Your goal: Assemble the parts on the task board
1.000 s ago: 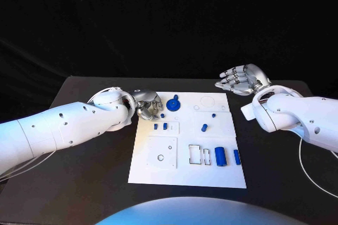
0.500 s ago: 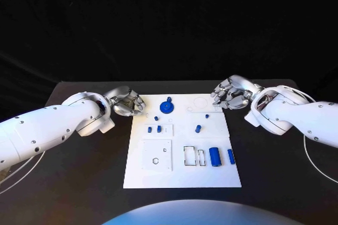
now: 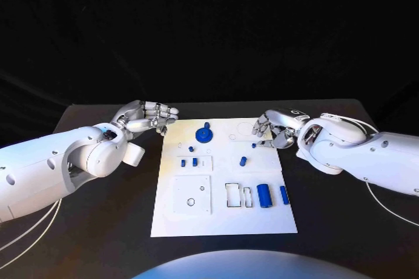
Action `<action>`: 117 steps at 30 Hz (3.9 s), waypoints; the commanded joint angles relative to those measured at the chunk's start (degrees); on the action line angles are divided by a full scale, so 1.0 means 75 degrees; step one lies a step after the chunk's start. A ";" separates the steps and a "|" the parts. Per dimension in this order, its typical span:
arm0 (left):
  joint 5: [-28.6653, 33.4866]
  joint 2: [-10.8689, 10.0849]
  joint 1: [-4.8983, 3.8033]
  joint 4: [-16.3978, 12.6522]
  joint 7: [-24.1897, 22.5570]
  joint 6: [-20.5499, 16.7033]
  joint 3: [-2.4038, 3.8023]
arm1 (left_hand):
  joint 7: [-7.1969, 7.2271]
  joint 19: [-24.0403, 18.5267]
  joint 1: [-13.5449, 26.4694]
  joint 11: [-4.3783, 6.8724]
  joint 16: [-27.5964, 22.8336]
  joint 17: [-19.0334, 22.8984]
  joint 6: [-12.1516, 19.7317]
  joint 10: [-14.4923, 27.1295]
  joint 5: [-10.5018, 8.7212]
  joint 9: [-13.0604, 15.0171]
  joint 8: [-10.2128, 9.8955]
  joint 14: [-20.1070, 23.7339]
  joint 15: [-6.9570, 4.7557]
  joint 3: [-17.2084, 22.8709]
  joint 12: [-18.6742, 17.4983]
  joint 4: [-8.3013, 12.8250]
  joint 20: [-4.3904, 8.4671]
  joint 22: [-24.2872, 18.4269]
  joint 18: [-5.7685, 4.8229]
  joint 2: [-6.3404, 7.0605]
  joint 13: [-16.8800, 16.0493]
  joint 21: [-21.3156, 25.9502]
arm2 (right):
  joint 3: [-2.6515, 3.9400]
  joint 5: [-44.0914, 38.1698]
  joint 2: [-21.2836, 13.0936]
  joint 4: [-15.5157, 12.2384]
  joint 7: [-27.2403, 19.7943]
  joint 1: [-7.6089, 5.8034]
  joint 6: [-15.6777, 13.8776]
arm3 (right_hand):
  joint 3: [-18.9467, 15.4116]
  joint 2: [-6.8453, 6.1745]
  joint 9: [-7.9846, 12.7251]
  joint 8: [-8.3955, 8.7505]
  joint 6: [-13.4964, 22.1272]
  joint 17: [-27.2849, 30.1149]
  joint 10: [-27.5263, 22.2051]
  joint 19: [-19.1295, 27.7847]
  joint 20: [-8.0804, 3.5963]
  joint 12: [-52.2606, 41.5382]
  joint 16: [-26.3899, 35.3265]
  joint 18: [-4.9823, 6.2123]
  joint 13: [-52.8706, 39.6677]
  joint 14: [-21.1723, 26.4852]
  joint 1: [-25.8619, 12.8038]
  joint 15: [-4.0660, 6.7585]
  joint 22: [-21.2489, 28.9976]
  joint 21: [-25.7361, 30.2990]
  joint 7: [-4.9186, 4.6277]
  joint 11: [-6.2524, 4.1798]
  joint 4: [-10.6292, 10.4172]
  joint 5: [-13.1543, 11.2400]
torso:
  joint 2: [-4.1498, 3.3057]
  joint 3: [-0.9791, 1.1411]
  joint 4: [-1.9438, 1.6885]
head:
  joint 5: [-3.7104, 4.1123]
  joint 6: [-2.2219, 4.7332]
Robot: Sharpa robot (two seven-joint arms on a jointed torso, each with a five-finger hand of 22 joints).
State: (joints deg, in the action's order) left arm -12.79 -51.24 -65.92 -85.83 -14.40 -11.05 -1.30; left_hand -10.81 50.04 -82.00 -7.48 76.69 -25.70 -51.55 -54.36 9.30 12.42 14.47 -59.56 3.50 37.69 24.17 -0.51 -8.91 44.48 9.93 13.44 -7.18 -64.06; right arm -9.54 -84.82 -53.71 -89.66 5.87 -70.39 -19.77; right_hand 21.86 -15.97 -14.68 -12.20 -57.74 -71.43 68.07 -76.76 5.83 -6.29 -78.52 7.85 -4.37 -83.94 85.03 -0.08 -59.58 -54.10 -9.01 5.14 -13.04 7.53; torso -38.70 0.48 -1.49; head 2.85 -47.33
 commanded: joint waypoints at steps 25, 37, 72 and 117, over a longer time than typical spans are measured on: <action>0.1183 -0.0179 0.0037 -0.0312 -0.0769 -0.0040 0.0007 | -0.0023 0.0010 0.0079 -0.0014 0.0150 -0.0424 0.0016 0.0101 0.0018 -0.0021 0.0040 -0.0208 -0.0014 -0.0115 0.0086 0.0025 -0.0009 -0.0025 0.0096 -0.0031 -0.0010 0.0026 | 0.0000 -0.0749 0.0457 0.0305 0.0483 0.0328 0.0431 | 0.0705 0.0122 -0.0174 -0.0056 -0.0275 -0.0226 0.0421 -0.0014 -0.0023 0.0069 -0.0357 -0.0184 -0.0036 -0.0418 -0.0086 0.0031 -0.0679 -0.0638 0.0080 -0.0095 0.0191 -0.0029 | -0.0007 0.0010 -0.0004 | -0.0006 -0.0056; 0.1137 -0.0217 0.0037 -0.0316 -0.0721 -0.0048 0.0007 | -0.0024 0.0015 0.0082 -0.0016 0.0158 -0.0435 0.0019 0.0109 0.0018 -0.0022 0.0040 -0.0216 -0.0013 -0.0118 0.0087 0.0026 -0.0010 -0.0026 0.0096 -0.0033 -0.0009 0.0024 | 0.0000 -0.1309 0.0504 0.0286 0.0818 0.0390 0.0598 | 0.1477 0.0386 -0.0435 -0.0271 -0.0622 -0.0274 0.0842 -0.0237 -0.0132 0.0035 -0.0477 -0.0316 -0.0177 -0.0416 0.0010 0.0151 -0.1446 -0.1471 0.0198 -0.0245 0.0824 -0.0048 | -0.0009 0.0013 -0.0011 | 0.0024 -0.0100; 0.1013 -0.0240 0.0037 -0.0343 -0.0673 -0.0130 0.0006 | -0.0067 0.0034 0.0058 -0.0045 0.0166 -0.0356 0.0093 0.0182 0.0064 -0.0046 0.0016 -0.0163 0.0004 -0.0106 0.0099 0.0079 -0.0018 -0.0026 0.0094 -0.0050 -0.0002 0.0012 | 0.0017 -0.2089 0.0324 -0.0254 0.1185 0.0349 -0.0428 | 0.2170 0.0528 -0.0821 -0.0425 -0.0878 -0.0341 0.1271 -0.0227 -0.0225 0.0072 -0.0604 -0.0361 -0.0572 -0.0425 -0.0346 0.0246 -0.1958 -0.1927 0.0284 -0.0344 0.1835 -0.0048 | 0.0012 0.0003 -0.0014 | 0.0098 -0.0142; 0.0817 0.0307 0.0076 0.0047 -0.0684 -0.0033 0.0004 | -0.0093 0.0038 0.0076 -0.0065 0.0180 -0.0352 0.0149 0.0204 0.0073 -0.0062 -0.0005 -0.0155 0.0023 -0.0108 0.0118 0.0088 -0.0031 -0.0027 0.0091 -0.0056 -0.0002 0.0007 | 0.0053 -0.0823 0.1489 -0.1307 -0.0154 0.1362 -0.1425 | 0.2319 0.0580 -0.0870 -0.0374 -0.0809 -0.0300 0.1225 -0.0120 -0.0226 0.0151 -0.0599 -0.0326 -0.0631 -0.0411 -0.0410 0.0232 -0.1903 -0.1802 0.0259 -0.0316 0.2015 -0.0049 | 0.0014 -0.0014 -0.0033 | -0.1390 -0.0329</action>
State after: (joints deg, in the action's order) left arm -5.83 -49.09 -65.34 -85.47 -19.09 -12.08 -1.32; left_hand -11.56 50.06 -81.78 -7.88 77.83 -28.33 -50.79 -53.15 9.66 12.05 14.57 -60.91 3.38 36.99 24.84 -0.08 -8.91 44.36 9.77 13.21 -7.19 -64.06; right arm -9.14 -90.61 -42.69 -99.63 5.79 -60.29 -31.78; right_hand 36.06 -12.28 -21.16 -15.07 -63.79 -73.76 74.30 -78.07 4.29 -4.90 -83.04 6.16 -5.56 -84.05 81.79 1.41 -73.93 -67.89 -6.84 5.43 -1.48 6.97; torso -38.61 0.44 -1.70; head -7.09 -49.59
